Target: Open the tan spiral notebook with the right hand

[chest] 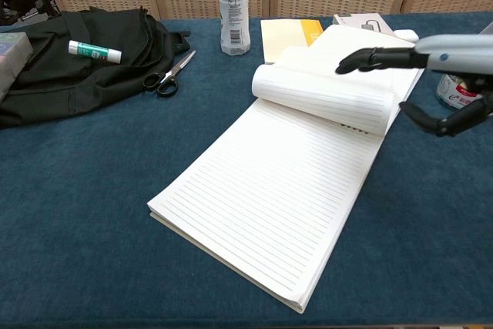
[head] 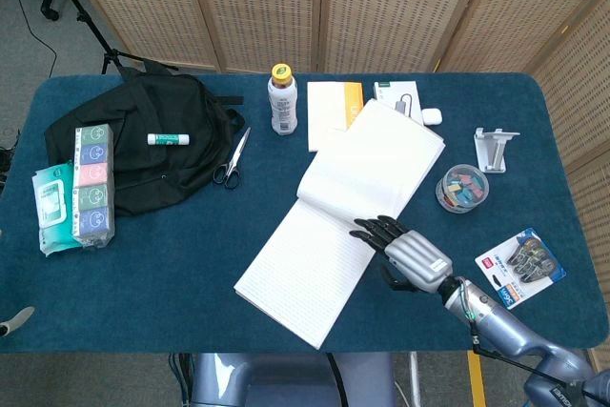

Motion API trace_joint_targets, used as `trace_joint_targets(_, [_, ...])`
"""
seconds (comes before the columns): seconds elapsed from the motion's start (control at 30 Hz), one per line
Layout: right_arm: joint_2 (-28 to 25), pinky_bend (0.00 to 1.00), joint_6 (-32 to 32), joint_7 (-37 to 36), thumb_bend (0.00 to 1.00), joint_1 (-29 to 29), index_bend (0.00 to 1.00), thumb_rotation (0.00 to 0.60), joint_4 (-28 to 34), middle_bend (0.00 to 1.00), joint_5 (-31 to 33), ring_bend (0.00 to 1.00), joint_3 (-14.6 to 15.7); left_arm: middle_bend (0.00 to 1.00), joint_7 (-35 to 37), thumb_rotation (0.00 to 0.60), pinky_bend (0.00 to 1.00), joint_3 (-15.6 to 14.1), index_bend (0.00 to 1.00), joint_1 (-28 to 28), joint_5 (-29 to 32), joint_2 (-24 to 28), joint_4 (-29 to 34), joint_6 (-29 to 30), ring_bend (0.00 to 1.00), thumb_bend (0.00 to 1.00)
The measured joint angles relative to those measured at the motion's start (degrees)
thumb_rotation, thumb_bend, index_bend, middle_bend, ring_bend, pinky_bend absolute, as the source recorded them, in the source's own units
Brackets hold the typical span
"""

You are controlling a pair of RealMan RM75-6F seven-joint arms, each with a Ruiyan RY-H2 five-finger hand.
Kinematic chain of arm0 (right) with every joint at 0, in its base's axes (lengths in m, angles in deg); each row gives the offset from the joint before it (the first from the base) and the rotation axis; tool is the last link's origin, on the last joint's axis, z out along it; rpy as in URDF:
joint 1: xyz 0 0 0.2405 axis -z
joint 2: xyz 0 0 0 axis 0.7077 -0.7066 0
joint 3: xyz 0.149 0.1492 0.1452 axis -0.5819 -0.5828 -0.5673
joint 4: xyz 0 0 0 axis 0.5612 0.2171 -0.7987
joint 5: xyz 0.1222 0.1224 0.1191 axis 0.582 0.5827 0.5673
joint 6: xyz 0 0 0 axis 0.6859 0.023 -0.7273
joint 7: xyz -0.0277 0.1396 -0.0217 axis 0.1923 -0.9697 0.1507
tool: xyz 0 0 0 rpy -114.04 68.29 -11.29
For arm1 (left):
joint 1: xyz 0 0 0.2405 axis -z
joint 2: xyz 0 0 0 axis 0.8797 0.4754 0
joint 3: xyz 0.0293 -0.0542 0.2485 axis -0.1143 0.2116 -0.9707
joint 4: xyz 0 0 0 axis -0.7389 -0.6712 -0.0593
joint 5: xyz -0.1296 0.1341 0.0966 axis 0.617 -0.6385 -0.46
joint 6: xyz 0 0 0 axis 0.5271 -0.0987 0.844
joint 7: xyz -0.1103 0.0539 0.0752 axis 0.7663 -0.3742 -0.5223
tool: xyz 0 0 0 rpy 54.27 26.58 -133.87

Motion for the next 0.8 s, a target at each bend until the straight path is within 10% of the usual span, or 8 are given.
trace_joint_targets(0.37, [11.49, 0.00, 11.08, 11.45, 0.76, -5.64, 0.00, 0.600, -0.11, 0.00, 17.89, 0.00, -3.73, 0.00, -2.29, 0.600, 0.00, 0.46, 0.00, 0.86, 1.79, -0.27, 1.03, -2.05, 0.00, 0.00])
trace_joint_targets(0.8, [19.45, 0.00, 10.29, 16.78, 0.78, -7.82, 0.00, 0.600, -12.09, 0.00, 31.02, 0.00, -7.15, 0.00, -3.74, 0.600, 0.00, 0.80, 0.00, 1.34, 3.08, -0.57, 1.75, -3.20, 0.00, 0.00])
